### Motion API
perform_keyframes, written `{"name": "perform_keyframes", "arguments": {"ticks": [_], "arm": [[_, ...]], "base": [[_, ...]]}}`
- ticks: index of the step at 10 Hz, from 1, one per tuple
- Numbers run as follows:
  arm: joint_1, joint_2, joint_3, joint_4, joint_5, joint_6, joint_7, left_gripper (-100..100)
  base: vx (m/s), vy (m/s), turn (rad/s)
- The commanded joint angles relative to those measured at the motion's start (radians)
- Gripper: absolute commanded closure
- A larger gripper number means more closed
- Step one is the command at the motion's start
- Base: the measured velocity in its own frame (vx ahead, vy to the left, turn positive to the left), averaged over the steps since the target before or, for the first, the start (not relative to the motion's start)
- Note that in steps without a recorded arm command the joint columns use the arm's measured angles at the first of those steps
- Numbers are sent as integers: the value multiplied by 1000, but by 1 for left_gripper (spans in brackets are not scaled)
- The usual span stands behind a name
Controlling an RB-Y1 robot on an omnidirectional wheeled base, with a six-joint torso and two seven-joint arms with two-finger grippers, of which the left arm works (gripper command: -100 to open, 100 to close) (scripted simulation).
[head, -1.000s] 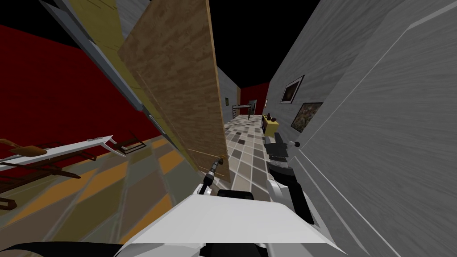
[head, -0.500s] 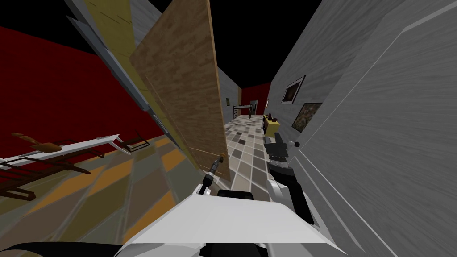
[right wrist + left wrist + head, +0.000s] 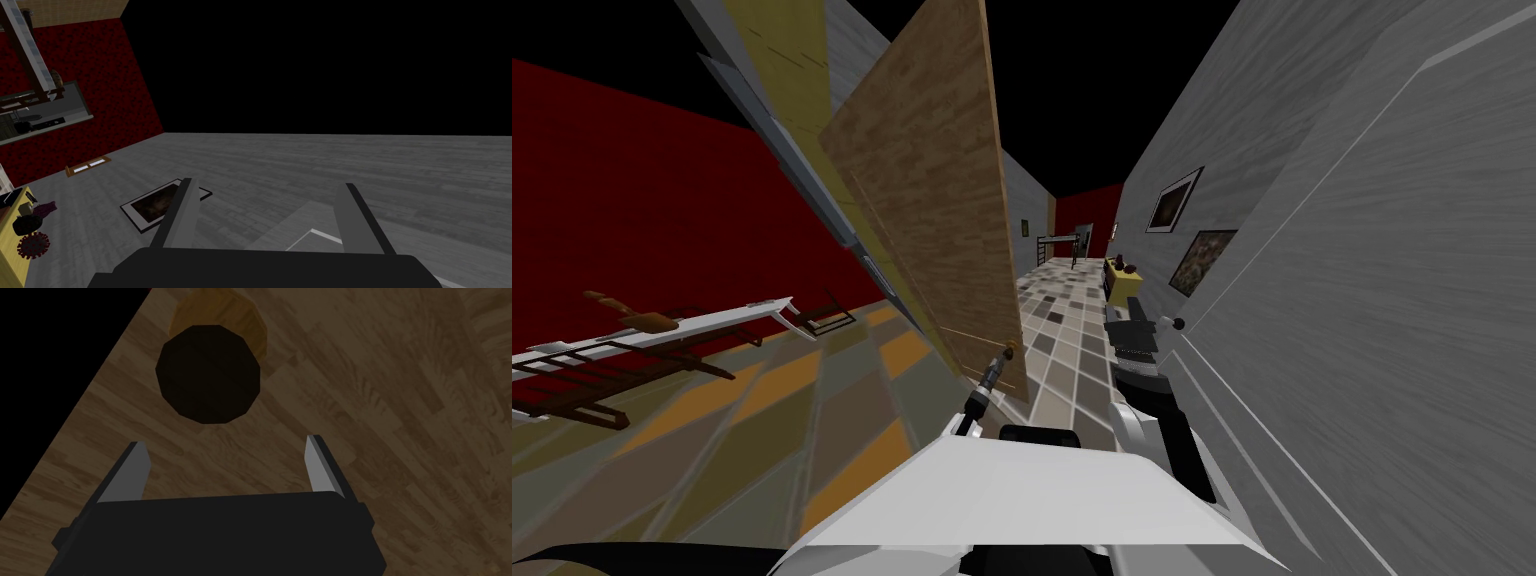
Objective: Push the door open
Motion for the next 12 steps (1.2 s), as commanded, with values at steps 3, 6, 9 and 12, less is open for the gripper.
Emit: {"name": "perform_keyframes", "arguments": {"ticks": [3,6,9,12], "arm": [[4,4,14,-1,-37,-10,-96,-100],[7,8,27,0,-72,-21,-173,-100],[10,12,40,1,-106,-31,-253,-100],[13,15,52,1,-139,-40,-325,-100]], "base": [[-29,-15,38],[-39,-20,47],[-44,-20,43],[-35,-13,49]]}}
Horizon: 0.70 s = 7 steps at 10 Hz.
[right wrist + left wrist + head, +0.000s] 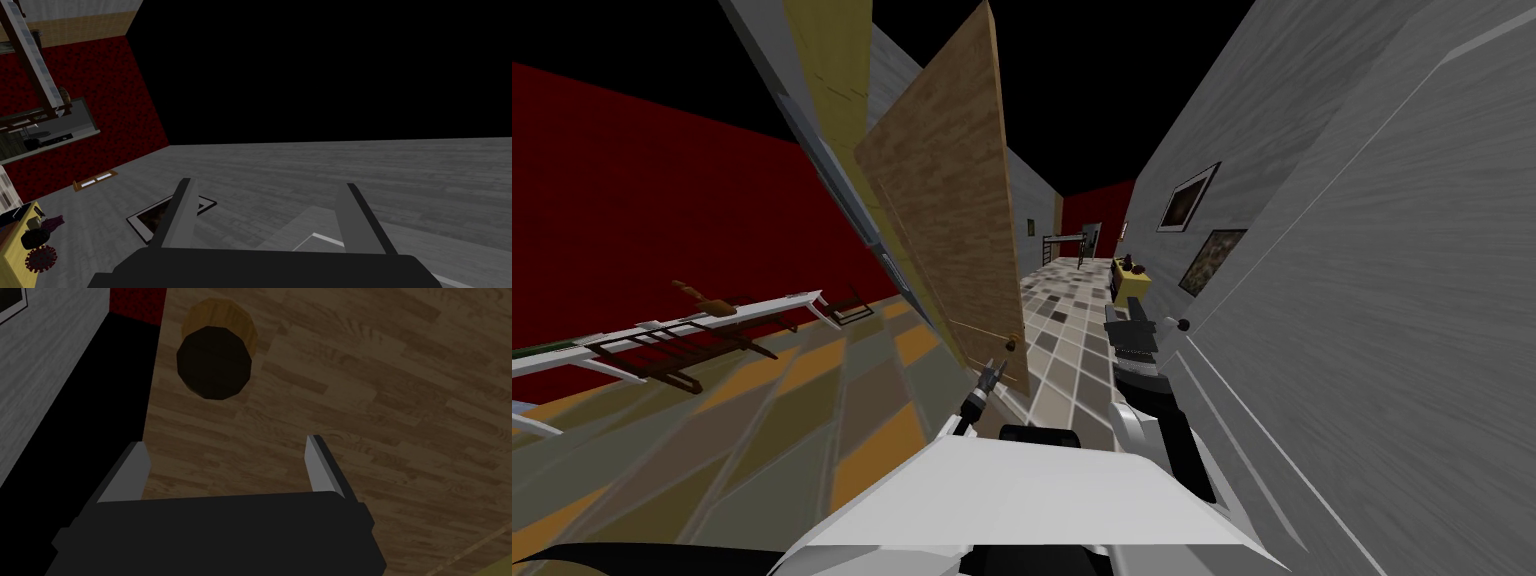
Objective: Push the door open
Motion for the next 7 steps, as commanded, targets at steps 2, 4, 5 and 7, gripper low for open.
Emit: {"name": "perform_keyframes", "arguments": {"ticks": [2,4,5,7], "arm": [[2,3,10,1,-25,-8,-72,-100],[3,4,15,1,-40,-12,-113,-100],[4,6,20,2,-53,-16,-149,-100],[5,7,25,2,-66,-20,-183,-100]], "base": [[-35,-18,22],[-35,-18,40],[-34,-14,28],[-33,-15,35]]}}
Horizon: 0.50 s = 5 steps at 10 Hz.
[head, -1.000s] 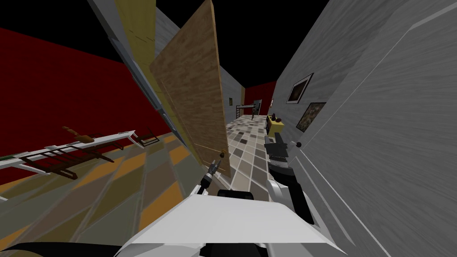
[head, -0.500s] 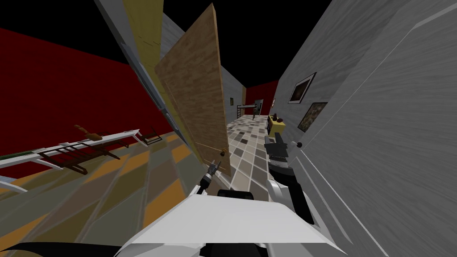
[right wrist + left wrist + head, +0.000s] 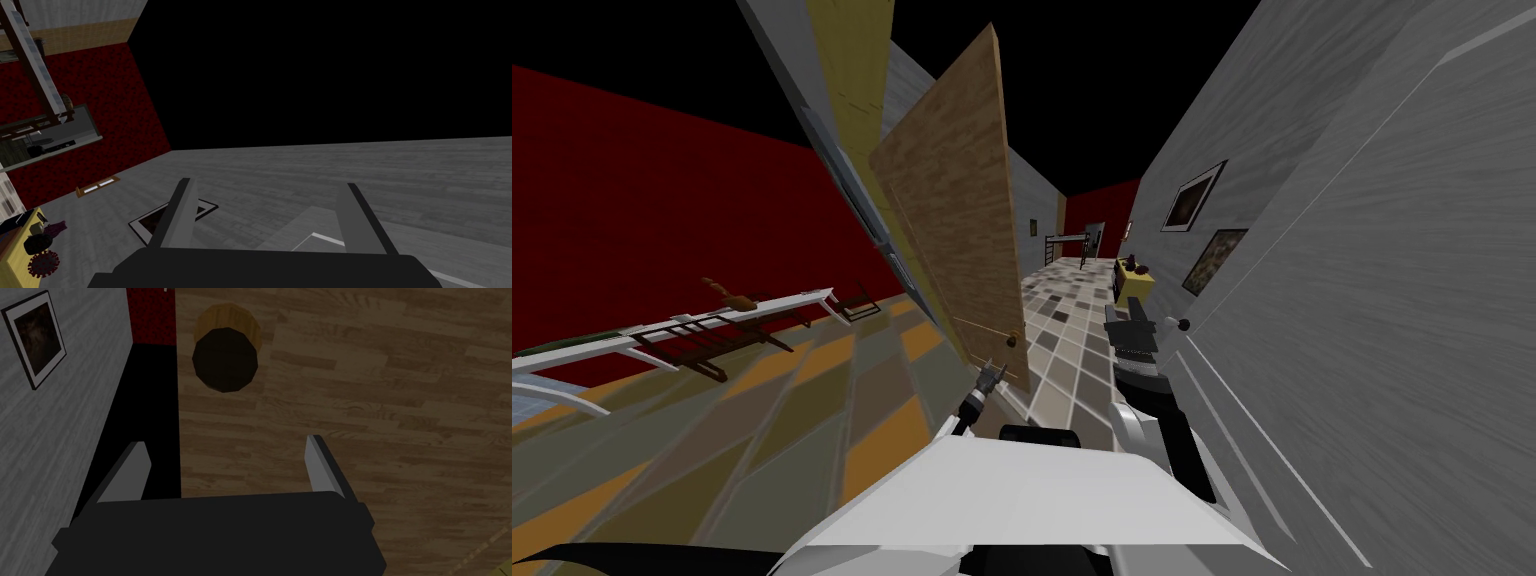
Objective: Push the door open
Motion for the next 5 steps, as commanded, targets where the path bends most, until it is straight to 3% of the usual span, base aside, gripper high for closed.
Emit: {"name": "perform_keyframes", "arguments": {"ticks": [1,5], "arm": [[1,1,5,0,-13,-4,-38,-100],[4,5,17,1,-46,-14,-119,-100]], "base": [[-23,-5,36],[-30,-12,33]]}}
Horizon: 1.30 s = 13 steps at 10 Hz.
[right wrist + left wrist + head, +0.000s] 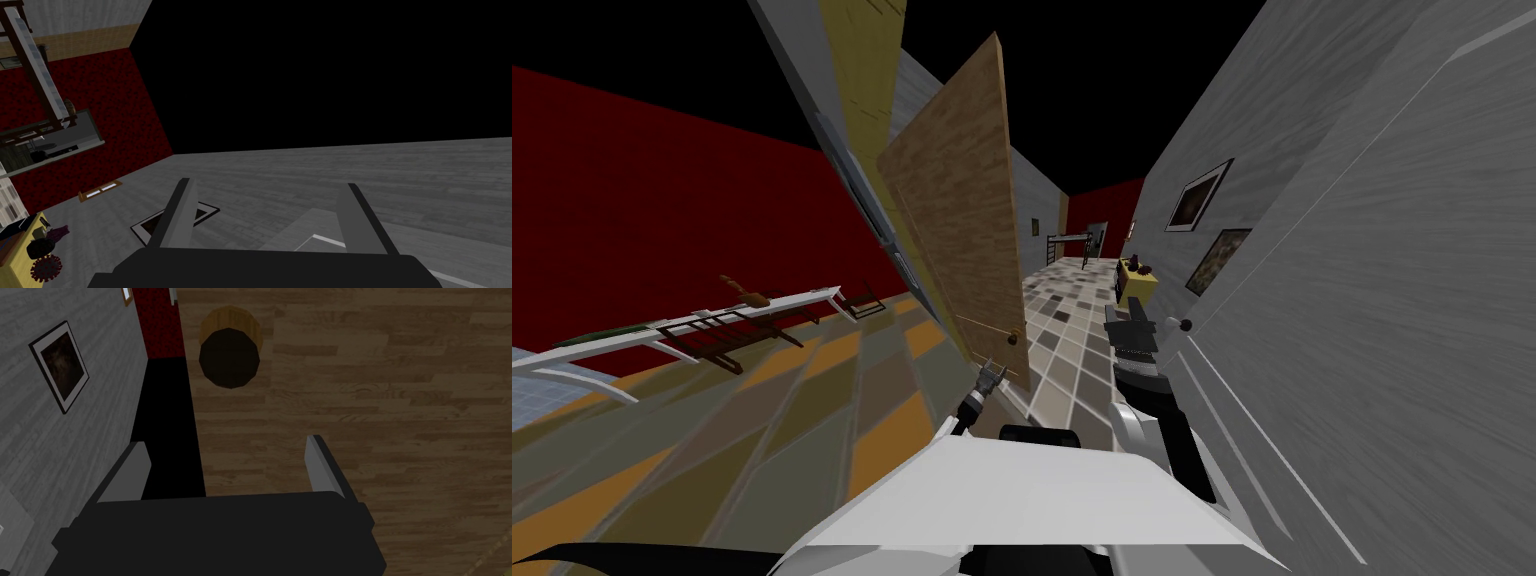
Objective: Push the door open
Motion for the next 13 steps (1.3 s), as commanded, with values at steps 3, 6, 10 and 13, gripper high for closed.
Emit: {"name": "perform_keyframes", "arguments": {"ticks": [3,6,10,13], "arm": [[-6,-6,4,5,1,5,-11,-100],[-15,-16,9,12,4,13,-22,-100],[-21,-21,12,16,7,17,-28,-100],[-21,-21,12,16,7,17,-28,100]], "base": [[94,-32,-18],[198,-76,-31],[178,-41,-19],[-26,6,-6]]}}
